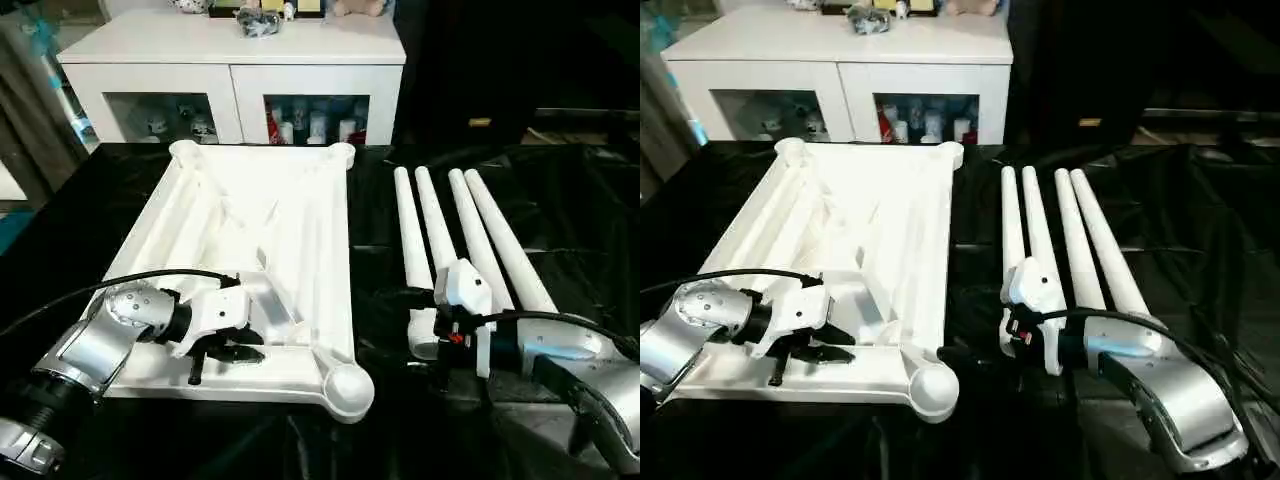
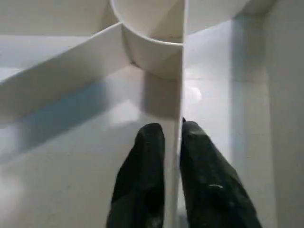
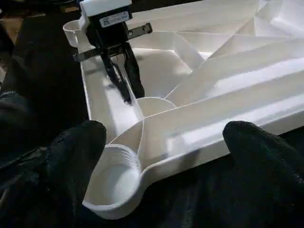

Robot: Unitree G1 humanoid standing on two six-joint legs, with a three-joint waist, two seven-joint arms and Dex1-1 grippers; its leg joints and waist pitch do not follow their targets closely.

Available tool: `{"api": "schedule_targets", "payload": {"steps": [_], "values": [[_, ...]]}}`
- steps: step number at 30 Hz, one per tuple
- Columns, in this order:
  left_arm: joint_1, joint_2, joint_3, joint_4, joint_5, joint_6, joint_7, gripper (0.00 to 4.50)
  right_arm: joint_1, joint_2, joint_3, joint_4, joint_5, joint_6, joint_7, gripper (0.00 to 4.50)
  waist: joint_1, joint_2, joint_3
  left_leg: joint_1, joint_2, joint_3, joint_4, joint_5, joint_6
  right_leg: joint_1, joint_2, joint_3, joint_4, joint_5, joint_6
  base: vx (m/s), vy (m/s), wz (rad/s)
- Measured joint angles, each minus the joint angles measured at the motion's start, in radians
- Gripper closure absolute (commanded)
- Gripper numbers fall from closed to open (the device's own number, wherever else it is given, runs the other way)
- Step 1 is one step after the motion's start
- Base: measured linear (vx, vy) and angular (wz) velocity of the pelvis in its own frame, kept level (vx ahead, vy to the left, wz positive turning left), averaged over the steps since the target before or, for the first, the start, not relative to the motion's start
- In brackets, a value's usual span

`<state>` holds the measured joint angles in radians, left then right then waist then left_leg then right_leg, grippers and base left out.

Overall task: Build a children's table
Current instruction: Move table base

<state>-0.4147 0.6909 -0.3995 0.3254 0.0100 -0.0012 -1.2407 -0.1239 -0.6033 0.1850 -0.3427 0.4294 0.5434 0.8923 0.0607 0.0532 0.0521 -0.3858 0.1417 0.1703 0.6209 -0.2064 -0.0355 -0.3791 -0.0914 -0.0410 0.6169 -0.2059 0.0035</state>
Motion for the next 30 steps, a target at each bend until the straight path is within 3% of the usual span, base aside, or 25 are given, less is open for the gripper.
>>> {"api": "schedule_targets", "payload": {"steps": [5,13,21,30], "values": [[0.000,0.006,-0.009,-0.016,0.050,-0.061,0.021,4.43,0.001,0.012,0.000,-0.003,0.000,0.000,-0.010,0.00,0.000,0.000,0.000,0.000,0.000,0.001,0.000,0.000,0.000,0.000,0.000,0.001,0.000,0.000,0.000,0.000,0.000,0.00],[0.005,0.009,-0.024,-0.057,0.166,-0.132,0.148,4.43,0.007,0.035,0.001,-0.007,-0.008,-0.002,-0.035,0.00,-0.003,0.004,0.003,-0.001,0.002,0.001,0.000,0.001,-0.002,-0.002,0.000,0.000,0.001,0.000,0.000,0.000,0.000,0.00],[0.028,0.038,-0.022,-0.126,0.249,-0.122,0.217,4.43,0.007,0.050,0.002,-0.007,-0.011,-0.006,-0.044,0.00,-0.002,0.004,0.003,-0.004,0.004,0.001,0.000,0.001,-0.002,-0.005,0.002,-0.002,-0.002,-0.001,0.001,0.000,0.000,0.00],[0.075,0.052,0.013,-0.204,0.268,-0.004,0.245,4.43,0.003,0.065,0.017,-0.004,-0.013,-0.008,-0.045,0.00,0.000,0.004,0.003,-0.006,0.004,0.002,0.000,0.002,-0.001,-0.005,0.002,-0.002,-0.003,-0.001,0.000,0.000,0.000,0.00]]}}
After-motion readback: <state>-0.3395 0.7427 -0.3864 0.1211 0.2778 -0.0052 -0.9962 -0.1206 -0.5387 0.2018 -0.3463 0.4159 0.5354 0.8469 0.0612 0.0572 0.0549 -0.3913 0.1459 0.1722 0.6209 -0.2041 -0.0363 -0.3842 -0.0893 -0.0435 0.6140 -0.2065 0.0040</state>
